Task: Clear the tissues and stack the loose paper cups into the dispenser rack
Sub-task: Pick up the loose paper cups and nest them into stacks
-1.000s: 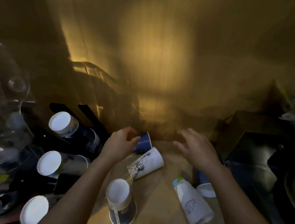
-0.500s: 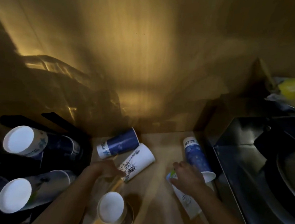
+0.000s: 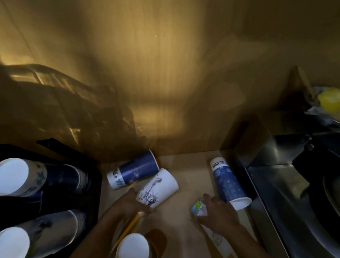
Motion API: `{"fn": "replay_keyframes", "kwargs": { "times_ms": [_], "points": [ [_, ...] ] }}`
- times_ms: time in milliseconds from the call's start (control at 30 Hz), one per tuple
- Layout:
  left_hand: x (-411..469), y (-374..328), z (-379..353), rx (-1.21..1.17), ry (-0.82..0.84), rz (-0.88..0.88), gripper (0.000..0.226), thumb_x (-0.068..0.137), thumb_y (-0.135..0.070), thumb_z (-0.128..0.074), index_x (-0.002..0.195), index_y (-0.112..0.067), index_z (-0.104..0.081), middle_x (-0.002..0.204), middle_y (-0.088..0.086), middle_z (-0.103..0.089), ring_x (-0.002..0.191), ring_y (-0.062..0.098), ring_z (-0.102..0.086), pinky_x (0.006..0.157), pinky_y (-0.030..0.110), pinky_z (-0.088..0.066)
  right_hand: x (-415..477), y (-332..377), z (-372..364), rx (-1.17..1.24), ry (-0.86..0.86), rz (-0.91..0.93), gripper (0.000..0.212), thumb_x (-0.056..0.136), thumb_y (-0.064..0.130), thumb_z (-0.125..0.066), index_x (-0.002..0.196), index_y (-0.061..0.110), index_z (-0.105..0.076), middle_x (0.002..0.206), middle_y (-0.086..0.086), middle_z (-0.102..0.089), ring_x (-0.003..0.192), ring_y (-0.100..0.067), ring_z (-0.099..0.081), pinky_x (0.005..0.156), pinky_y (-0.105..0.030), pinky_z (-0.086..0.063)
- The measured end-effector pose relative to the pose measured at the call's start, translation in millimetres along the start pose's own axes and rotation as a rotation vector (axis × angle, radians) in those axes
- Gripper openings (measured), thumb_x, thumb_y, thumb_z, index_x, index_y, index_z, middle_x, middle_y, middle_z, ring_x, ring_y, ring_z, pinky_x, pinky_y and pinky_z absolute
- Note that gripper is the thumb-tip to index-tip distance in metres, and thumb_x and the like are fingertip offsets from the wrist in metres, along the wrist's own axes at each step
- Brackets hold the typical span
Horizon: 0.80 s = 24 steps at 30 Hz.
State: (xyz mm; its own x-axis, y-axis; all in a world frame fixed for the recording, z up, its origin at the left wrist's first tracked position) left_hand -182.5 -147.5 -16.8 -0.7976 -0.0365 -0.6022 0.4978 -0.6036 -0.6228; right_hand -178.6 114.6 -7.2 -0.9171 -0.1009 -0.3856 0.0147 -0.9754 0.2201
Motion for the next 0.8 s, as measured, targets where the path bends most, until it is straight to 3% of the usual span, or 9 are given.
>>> {"fn": "replay_keyframes", "kwargs": {
  "times_ms": [100, 200, 300, 500, 600, 700, 800],
  "points": [
    [-12, -17, 18, -0.062, -0.134, -0.094, 0.084, 0.063, -0.026, -0.084, 0.131, -0.008, -0.038, 0.128, 0.011, -0.054, 0.102, 0.020, -0.053, 0.082, 0.028, -0.043, 3, -3, -2, 0.031, -0.003, -0.014, 0.066, 0.074, 0.048, -0.061, 0.129, 0.023, -0.034, 0.127, -0.006, -0.052, 0.113, -0.023, -0.052, 0.092, -0.034, -0.040],
    [-28, -41, 45, 0.044, -0.305, -0.200, 0.075, 0.066, -0.027, -0.081, 0.127, -0.007, -0.042, 0.127, 0.015, -0.053, 0.112, 0.028, -0.052, 0.087, 0.030, -0.042, 5, -1, -3, 0.013, -0.003, -0.009, 0.066, 0.075, 0.047, -0.061, 0.129, 0.022, -0.034, 0.126, -0.006, -0.052, 0.113, -0.023, -0.052, 0.091, -0.033, -0.041],
    [-45, -62, 60, 0.183, -0.412, -0.314, 0.063, 0.064, -0.031, -0.080, 0.116, -0.015, -0.047, 0.122, 0.012, -0.051, 0.111, 0.030, -0.051, 0.095, 0.044, -0.044, 5, 5, -2, -0.048, -0.032, 0.012, 0.059, 0.077, 0.048, -0.059, 0.125, 0.022, -0.036, 0.123, -0.006, -0.054, 0.109, -0.023, -0.054, 0.088, -0.033, -0.041],
    [-51, -64, 31, 0.464, -0.384, -0.396, 0.063, 0.069, -0.035, -0.072, 0.125, -0.032, -0.043, 0.127, 0.002, -0.048, 0.117, 0.024, -0.048, 0.090, 0.037, -0.042, 1, 10, -1, -0.080, -0.031, 0.013, 0.064, 0.079, 0.045, -0.057, 0.132, 0.022, -0.029, 0.128, -0.005, -0.051, 0.113, -0.023, -0.052, 0.094, -0.034, -0.040],
    [-48, -67, 19, 0.365, -0.352, -0.449, 0.068, 0.069, -0.032, -0.073, 0.130, -0.033, -0.041, 0.130, -0.002, -0.048, 0.121, 0.022, -0.045, 0.094, 0.035, -0.039, -4, 6, -4, -0.070, -0.018, 0.006, 0.068, 0.079, 0.044, -0.058, 0.135, 0.023, -0.026, 0.130, -0.005, -0.050, 0.114, -0.022, -0.051, 0.096, -0.036, -0.041],
    [-45, -62, 20, 0.117, -0.331, -0.403, 0.085, 0.063, -0.028, -0.079, 0.136, -0.027, -0.034, 0.134, -0.005, -0.048, 0.127, 0.020, -0.043, 0.100, 0.034, -0.038, -8, 5, 2, -0.048, -0.053, 0.016, 0.068, 0.077, 0.044, -0.060, 0.134, 0.024, -0.028, 0.126, -0.005, -0.053, 0.112, -0.022, -0.053, 0.093, -0.034, -0.043],
    [-43, -57, 20, -0.009, -0.302, -0.393, 0.072, 0.060, -0.026, -0.083, 0.121, -0.026, -0.044, 0.119, -0.010, -0.054, 0.114, 0.019, -0.053, 0.094, 0.036, -0.046, -10, 11, 27, 0.093, -0.132, 0.018, 0.071, 0.077, 0.042, -0.061, 0.136, 0.026, -0.026, 0.130, -0.005, -0.050, 0.114, -0.023, -0.051, 0.090, -0.033, -0.042]
  ]
}}
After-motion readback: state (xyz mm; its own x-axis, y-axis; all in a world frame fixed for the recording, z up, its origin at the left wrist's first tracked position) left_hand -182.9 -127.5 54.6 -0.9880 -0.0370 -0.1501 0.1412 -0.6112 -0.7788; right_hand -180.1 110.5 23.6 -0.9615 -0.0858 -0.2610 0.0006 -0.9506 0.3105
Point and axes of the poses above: each hand's wrist, its own x-axis towards the middle knuckle, its own z-axis out of the back of the hand, y = z × x, the point moved 7 cm from there along x, towards the middle knuckle
